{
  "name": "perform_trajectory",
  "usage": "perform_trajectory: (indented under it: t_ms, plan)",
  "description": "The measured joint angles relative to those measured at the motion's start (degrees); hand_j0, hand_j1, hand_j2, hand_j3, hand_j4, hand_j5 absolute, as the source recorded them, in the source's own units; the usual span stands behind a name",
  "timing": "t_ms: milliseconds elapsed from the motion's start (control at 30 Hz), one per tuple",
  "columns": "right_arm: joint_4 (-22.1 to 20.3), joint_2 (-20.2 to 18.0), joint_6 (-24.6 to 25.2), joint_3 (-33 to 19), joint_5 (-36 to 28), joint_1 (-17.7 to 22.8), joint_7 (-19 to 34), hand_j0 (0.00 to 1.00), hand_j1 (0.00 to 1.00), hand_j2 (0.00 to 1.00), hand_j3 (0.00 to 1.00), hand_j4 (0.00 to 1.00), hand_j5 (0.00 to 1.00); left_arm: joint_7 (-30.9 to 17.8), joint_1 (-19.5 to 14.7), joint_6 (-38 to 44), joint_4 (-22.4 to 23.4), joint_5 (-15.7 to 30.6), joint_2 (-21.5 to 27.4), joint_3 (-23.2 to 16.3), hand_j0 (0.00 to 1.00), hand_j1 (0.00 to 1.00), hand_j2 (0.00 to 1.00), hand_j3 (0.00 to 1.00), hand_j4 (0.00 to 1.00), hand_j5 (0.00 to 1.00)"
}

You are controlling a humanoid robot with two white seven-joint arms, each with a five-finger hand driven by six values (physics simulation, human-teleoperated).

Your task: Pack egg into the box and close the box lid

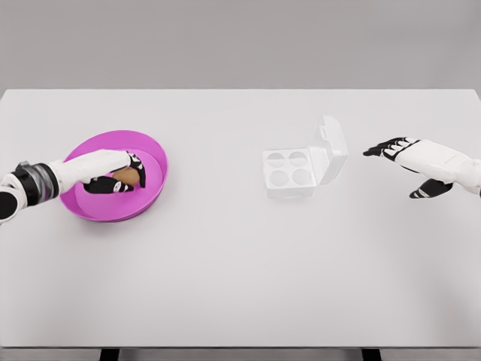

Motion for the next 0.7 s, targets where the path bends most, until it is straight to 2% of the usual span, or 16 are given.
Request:
perform_trajectory:
  t_ms: [300,700]
  plan:
    - [0.0,0.02,0.0,-0.06,0.0,0.0,0.0,1.0,1.0,1.0,1.0,1.0,1.0,-0.01,0.44,-0.28,-2.29,0.11,0.07,2.51,0.33,0.33,0.33,0.33,0.33,0.33]
    - [-0.01,0.09,0.0,-0.07,0.0,0.0,0.0,1.0,1.0,1.0,1.0,1.0,1.0,-0.01,0.09,-1.01,-8.05,0.09,0.03,4.92,0.33,0.33,0.33,0.33,0.33,0.33]
